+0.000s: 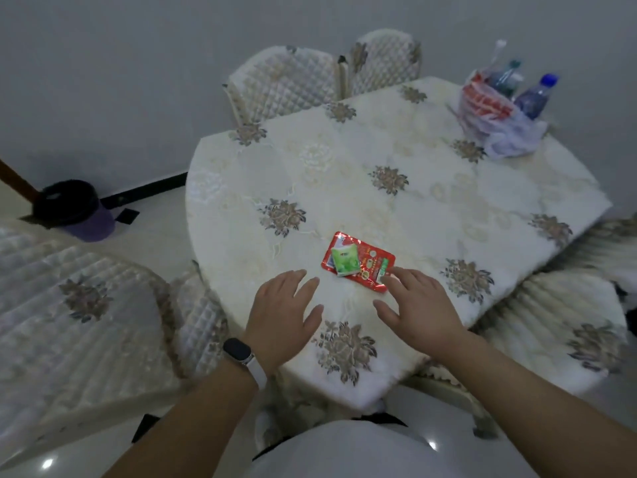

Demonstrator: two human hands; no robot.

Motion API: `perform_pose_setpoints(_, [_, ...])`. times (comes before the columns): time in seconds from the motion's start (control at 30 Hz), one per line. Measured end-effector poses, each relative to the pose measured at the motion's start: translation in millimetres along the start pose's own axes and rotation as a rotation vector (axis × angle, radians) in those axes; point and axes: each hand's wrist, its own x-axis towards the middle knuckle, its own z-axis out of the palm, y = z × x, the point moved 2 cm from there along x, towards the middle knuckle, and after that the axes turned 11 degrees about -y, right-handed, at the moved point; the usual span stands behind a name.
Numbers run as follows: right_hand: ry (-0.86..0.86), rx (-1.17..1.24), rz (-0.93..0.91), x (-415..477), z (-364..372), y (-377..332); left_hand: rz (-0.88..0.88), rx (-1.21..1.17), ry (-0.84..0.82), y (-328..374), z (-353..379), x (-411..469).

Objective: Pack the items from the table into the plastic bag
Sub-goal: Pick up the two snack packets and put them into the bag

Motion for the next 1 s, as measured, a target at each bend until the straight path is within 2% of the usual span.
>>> perform_pose_setpoints(0.2, [-0.05, 0.053, 0.132, 9, 3, 2, 0.056, -0.068, -0.134, -14, 12, 47])
perform_pose_setpoints(0.37, [-0.126, 0.16, 0.122, 42, 11, 27, 0.061, -0.102, -0.241, -8, 31, 98])
perform_pose_setpoints(0.53, [-0.171, 0.303, 0.124, 98, 24, 55, -0.09, -0.202, -0.35, -2, 52, 144])
perform_pose_setpoints(0.67, [-0.204, 0.35, 0.051, 142, 41, 69, -0.178, -0.17, -0.437, -7, 69, 172])
perform_pose_setpoints(0.8, [-0.252, 0.33, -0.058, 175, 58, 74, -0.132, -0.109, -0.535, -9, 85, 192])
perform_pose_setpoints(1.0, [-0.228, 0.304, -0.134, 187, 67, 72, -0.174, -0.12, -0.496, -9, 96, 191])
